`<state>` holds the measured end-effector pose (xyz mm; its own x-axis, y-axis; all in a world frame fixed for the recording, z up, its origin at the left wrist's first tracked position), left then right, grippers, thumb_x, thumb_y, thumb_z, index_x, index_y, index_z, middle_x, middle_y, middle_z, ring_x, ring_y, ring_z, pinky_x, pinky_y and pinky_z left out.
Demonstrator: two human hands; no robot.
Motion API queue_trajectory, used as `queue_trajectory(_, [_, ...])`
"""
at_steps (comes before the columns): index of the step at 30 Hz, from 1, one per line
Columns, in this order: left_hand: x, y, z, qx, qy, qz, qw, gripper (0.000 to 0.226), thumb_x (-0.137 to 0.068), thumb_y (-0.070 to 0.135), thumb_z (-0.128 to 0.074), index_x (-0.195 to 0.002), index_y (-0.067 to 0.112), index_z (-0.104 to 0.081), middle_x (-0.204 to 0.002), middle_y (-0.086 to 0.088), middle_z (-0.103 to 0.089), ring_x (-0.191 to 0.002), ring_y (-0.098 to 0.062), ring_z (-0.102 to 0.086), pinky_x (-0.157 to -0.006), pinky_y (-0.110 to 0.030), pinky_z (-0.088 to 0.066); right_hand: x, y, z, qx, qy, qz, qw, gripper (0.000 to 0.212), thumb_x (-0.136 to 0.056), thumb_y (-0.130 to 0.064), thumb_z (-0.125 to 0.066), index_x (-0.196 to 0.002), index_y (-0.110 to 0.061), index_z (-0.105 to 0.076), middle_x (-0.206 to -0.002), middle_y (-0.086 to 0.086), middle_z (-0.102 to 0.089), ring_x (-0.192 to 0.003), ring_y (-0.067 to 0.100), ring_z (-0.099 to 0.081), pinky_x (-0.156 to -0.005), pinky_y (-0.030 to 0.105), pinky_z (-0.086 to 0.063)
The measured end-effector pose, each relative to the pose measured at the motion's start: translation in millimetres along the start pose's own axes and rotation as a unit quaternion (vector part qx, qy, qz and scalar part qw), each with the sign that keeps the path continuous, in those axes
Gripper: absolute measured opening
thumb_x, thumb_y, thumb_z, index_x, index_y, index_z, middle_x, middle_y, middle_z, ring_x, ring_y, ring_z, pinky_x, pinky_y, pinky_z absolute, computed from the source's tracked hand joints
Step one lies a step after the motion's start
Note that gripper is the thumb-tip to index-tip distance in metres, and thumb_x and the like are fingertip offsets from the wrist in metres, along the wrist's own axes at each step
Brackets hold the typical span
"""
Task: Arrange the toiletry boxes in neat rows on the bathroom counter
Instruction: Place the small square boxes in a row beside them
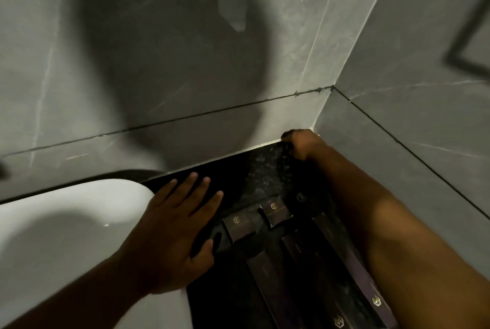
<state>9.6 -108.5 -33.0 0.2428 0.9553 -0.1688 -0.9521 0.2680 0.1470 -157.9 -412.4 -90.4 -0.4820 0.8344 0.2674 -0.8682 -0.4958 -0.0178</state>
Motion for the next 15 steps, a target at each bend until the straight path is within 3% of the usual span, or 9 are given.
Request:
queue_trajectory(6, [0.5, -1.3, -1.2, -0.006, 0.001, -0.003, 1.000, 0.071, -0.077, 0.045, -0.045, -0.141, 0.014, -0.042, -0.148, -0.015, -0.037, -0.141, -0.032, -0.022, -0.109, -0.047, -0.020, 41.6, 30.4, -0.3, -0.116, 0.030, -0.042, 0.992, 0.032, -0.087, -0.022, -0.057, -0.117, -0.015, -0.064, -0.125, 0.021, -0.060, -0.113, 0.038, -0.056, -0.096, 0.039, -0.047])
queue_trajectory(9, [-0.5, -2.6, -2.8, -0.014, -0.001, 0.003, 1.000, 0.072, -0.078, 0.047, -0.044, -0.143, 0.015, -0.040, -0.150, -0.015, -0.035, -0.142, -0.031, -0.020, -0.111, -0.044, -0.016, 70.7, 52.7, 7.2, -0.194, 0.047, -0.104, 0.974, 0.040, -0.080, -0.015, -0.069, -0.118, -0.008, -0.062, -0.119, 0.019, -0.065, -0.111, 0.034, -0.061, -0.095, 0.036, -0.048])
queue_trajectory(13, [-0.3, -3.6, -3.0, -0.005, -0.006, 0.005, 1.000, 0.070, -0.079, 0.046, -0.043, -0.142, 0.014, -0.041, -0.147, -0.018, -0.038, -0.140, -0.034, -0.023, -0.109, -0.045, -0.019, 104.2, 61.1, -0.4, -0.195, -0.003, -0.155, 0.968, 0.038, -0.071, -0.014, -0.079, -0.107, -0.007, -0.068, -0.113, 0.013, -0.069, -0.106, 0.027, -0.063, -0.082, 0.021, -0.040])
queue_trajectory(15, [-0.6, -1.6, -1.1, -0.001, -0.003, 0.005, 1.000, 0.070, -0.080, 0.046, -0.042, -0.141, 0.013, -0.042, -0.146, -0.019, -0.040, -0.138, -0.036, -0.026, -0.108, -0.049, -0.024, 117.3, 59.0, -5.4, -0.183, -0.013, -0.159, 0.970, 0.039, -0.073, -0.014, -0.077, -0.111, -0.008, -0.068, -0.117, 0.012, -0.068, -0.109, 0.026, -0.062, -0.083, 0.020, -0.039])
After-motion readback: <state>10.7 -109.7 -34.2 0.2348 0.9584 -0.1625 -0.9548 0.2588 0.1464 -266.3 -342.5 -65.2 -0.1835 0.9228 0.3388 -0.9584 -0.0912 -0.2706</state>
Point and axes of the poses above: each hand's wrist, its own x-axis away from the middle knuckle, its own z-axis out of the back of the hand, y = z × x, the point moved 7 cm from there along -x, towards the middle knuckle
